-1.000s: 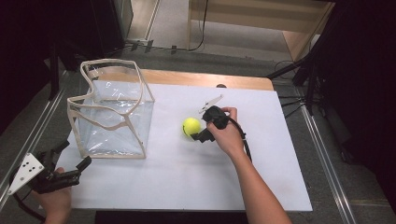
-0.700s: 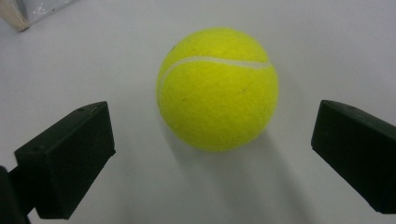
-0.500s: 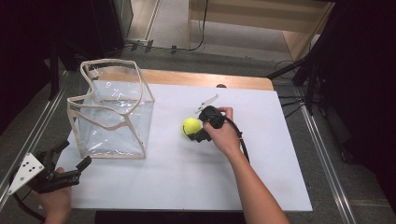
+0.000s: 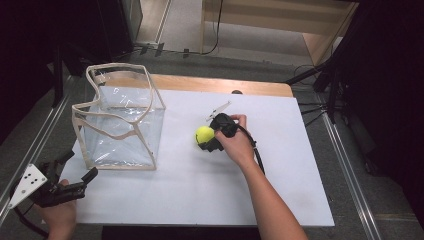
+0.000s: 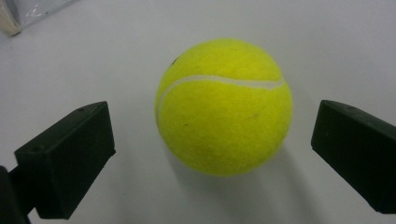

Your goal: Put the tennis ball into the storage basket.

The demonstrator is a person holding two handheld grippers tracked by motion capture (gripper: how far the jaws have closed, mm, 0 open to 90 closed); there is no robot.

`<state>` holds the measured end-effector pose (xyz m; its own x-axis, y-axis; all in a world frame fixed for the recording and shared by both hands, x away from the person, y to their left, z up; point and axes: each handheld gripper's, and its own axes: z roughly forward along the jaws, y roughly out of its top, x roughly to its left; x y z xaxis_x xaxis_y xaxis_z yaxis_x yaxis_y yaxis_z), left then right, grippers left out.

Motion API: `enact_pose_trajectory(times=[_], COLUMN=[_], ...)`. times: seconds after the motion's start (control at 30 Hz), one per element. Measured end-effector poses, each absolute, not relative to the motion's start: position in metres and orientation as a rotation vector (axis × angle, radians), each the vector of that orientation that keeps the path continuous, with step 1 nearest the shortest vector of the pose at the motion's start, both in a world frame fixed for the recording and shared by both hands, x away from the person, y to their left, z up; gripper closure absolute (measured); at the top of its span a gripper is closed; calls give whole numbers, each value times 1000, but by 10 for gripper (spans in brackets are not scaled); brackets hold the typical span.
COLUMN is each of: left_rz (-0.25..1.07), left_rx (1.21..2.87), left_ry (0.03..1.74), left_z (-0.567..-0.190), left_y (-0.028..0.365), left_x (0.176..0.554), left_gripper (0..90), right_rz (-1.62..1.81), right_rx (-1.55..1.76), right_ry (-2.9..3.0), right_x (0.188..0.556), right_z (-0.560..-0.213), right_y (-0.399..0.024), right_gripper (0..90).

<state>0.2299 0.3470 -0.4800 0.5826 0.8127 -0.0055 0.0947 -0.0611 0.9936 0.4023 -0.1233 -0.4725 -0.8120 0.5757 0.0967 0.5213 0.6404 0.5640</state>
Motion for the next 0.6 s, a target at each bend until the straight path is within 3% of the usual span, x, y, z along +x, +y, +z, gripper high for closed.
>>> enact_pose_trajectory(times=[0.6], left_rz=[704], left_rx=[1542], left_ry=[795], left_z=[-480], left_y=[347], left_x=[230], left_gripper=[53], right_rz=[877], right_rx=[928], right_ry=[2778], right_x=[410], right_z=[-479], right_y=[-111], right_gripper=[0])
